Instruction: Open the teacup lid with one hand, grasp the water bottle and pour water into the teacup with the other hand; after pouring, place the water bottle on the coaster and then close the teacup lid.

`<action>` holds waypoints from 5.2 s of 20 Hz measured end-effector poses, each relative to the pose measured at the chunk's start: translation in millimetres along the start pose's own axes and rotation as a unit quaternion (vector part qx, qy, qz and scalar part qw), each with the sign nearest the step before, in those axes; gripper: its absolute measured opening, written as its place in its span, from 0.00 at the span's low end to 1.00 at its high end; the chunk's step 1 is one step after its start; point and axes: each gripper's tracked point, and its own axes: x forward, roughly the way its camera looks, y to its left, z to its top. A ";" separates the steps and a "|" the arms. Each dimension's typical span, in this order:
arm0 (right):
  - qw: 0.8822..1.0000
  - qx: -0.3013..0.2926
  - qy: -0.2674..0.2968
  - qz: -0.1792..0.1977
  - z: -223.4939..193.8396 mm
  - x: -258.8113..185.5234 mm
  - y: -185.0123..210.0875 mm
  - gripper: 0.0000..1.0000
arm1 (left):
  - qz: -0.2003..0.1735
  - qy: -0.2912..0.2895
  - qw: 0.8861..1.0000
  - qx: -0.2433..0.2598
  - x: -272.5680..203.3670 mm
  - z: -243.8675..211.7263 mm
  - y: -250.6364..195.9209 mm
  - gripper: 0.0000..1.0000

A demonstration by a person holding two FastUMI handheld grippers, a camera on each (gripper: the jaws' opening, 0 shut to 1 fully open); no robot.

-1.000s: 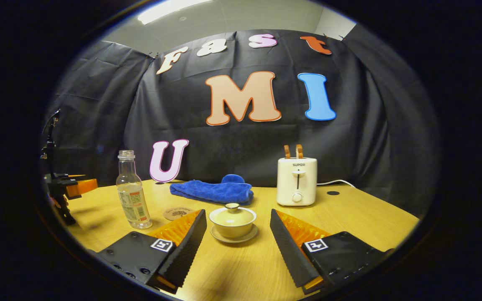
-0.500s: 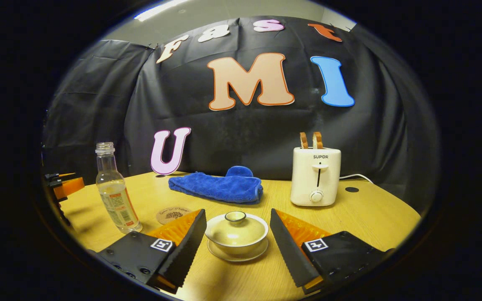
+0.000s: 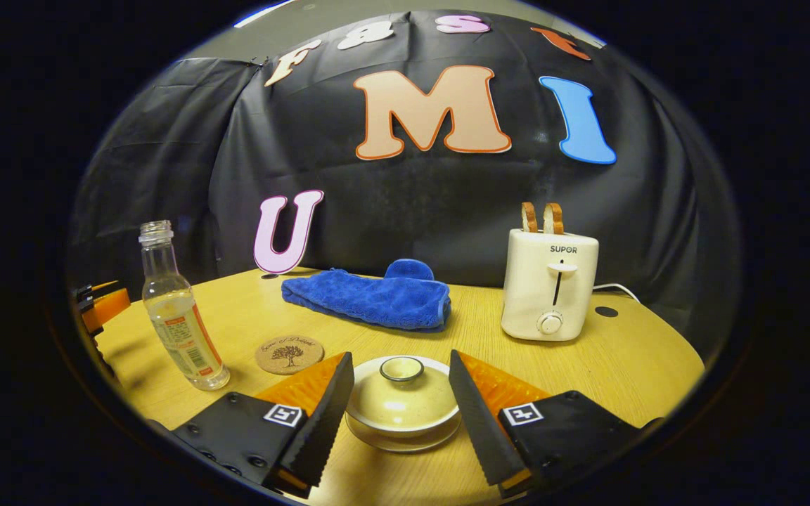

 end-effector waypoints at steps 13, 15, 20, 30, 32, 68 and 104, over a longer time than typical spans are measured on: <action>1.000 0.003 -0.017 0.000 8.0 1.5 0.9 0.35 | -0.004 -0.001 1.000 0.000 -0.1 -0.7 -1.5 0.94; 1.000 0.005 -0.020 0.001 9.4 0.3 1.7 0.34 | -0.005 -0.001 1.000 0.000 -0.2 -0.2 -1.5 0.94; 0.998 0.005 -0.060 -0.008 21.1 -10.1 -2.5 0.29 | -0.006 -0.001 1.000 0.000 0.1 -0.5 -1.8 0.94; 0.994 0.013 -0.098 -0.039 22.4 -60.4 -16.5 0.28 | -0.073 -0.003 0.997 -0.002 1.3 -0.3 -29.0 0.94; 0.993 0.013 -0.107 -0.052 23.8 -70.7 -21.9 0.28 | -0.101 -0.003 0.995 -0.003 1.2 -0.8 -40.3 0.94; 0.981 0.021 -0.110 -0.161 10.7 -147.0 -74.1 0.28 | -0.226 0.099 0.969 0.024 57.2 -32.9 -172.2 0.90; 0.977 0.022 -0.110 -0.179 8.8 -153.6 -98.9 0.28 | -0.188 0.048 0.778 0.598 100.1 -15.3 -221.2 0.69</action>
